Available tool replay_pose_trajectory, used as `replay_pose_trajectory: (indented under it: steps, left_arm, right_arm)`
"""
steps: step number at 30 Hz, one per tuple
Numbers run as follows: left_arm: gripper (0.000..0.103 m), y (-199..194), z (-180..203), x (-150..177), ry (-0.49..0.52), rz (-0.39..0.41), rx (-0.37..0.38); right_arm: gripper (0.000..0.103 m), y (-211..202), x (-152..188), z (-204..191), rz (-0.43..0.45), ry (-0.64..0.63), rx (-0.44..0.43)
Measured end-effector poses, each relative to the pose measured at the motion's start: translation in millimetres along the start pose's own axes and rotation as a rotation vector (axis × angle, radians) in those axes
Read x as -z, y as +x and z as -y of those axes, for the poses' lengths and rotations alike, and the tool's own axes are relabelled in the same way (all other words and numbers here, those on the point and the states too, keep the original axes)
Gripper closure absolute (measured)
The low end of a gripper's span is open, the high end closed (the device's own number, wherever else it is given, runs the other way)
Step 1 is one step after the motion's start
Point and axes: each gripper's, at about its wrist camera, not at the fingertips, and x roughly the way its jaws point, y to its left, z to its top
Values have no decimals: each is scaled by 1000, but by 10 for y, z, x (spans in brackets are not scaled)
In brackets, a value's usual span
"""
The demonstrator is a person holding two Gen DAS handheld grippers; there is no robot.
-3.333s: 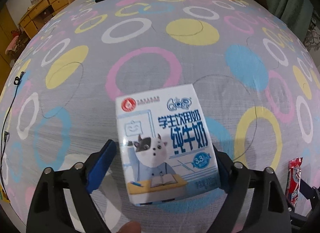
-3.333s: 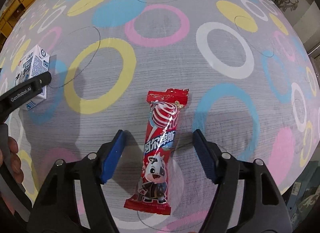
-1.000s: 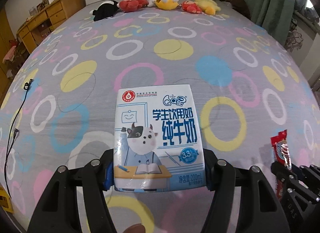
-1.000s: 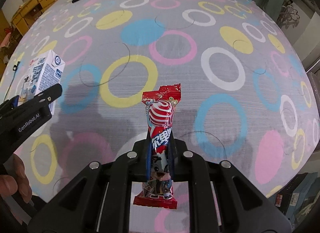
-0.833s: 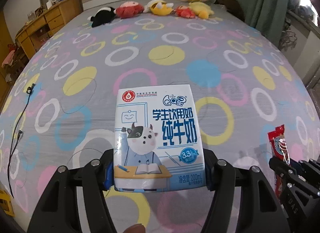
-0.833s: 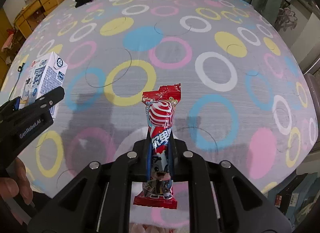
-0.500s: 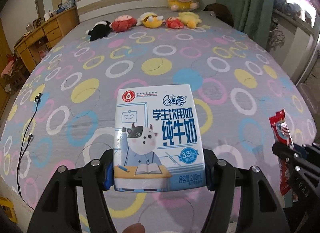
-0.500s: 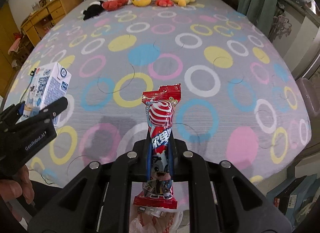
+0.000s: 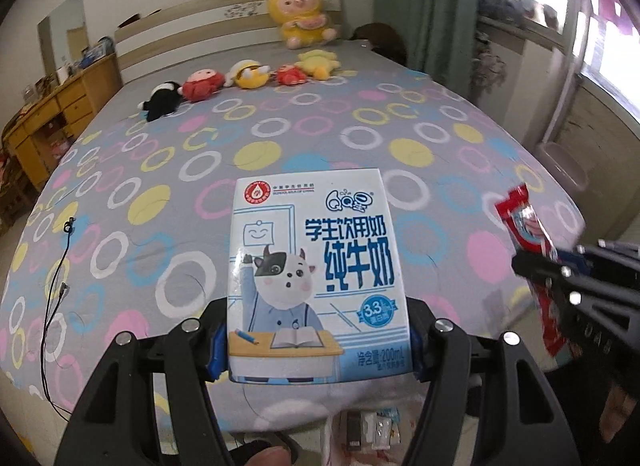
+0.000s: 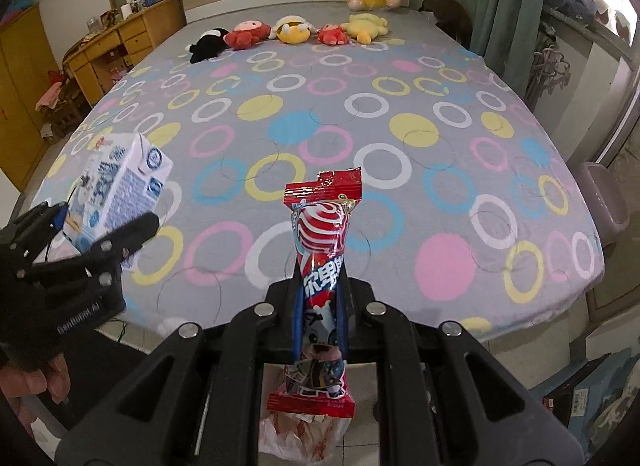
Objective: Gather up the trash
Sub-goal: 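Lift the carton and wrapper and carry both to the trash bag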
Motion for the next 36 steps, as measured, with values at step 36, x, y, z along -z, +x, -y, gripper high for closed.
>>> replay_pose_trajectory:
  steps: [36]
  left_arm:
    - [40,1002,725,2394,349,-229,182]
  right_arm:
    - [90,874,1934,-119,-232,-18,-75]
